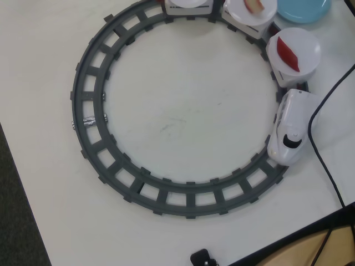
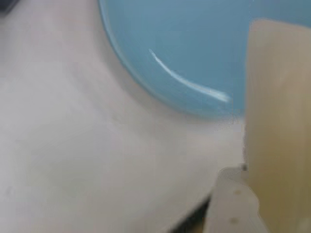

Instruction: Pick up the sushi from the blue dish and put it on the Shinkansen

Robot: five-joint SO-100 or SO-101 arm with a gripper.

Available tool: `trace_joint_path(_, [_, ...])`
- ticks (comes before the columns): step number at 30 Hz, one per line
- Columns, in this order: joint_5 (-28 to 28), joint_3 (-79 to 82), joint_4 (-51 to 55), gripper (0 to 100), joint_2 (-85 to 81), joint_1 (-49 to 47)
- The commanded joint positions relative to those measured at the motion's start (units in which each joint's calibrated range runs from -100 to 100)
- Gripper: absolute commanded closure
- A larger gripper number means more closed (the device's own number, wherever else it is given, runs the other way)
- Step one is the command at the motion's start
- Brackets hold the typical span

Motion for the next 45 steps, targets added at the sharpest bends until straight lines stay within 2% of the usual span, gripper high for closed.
trace_joint_path(1, [0.3, 4.1, 2.8, 98, -17.0, 3.3])
trace_joint_path(6, [0.8, 18.4, 3.4, 98, -34.7, 4.5])
trace_joint_path(11, [9.7, 38.8, 0.1, 98, -51.6, 1.1])
trace_joint_path(17, [19.0, 59.5, -10.3, 98, -71.7, 1.0])
trace_joint_path(26, [22.5, 83.9, -12.5, 98, -96.5, -9.6])
trace_joint_path(29, [24.8, 87.7, -12.2, 98, -100.6, -12.3])
trace_joint_path(37, [25.0, 87.9, -12.5, 98, -99.4, -19.1])
trace_joint_path(45, [25.0, 76.3, -11.7, 98, -94.0, -21.8])
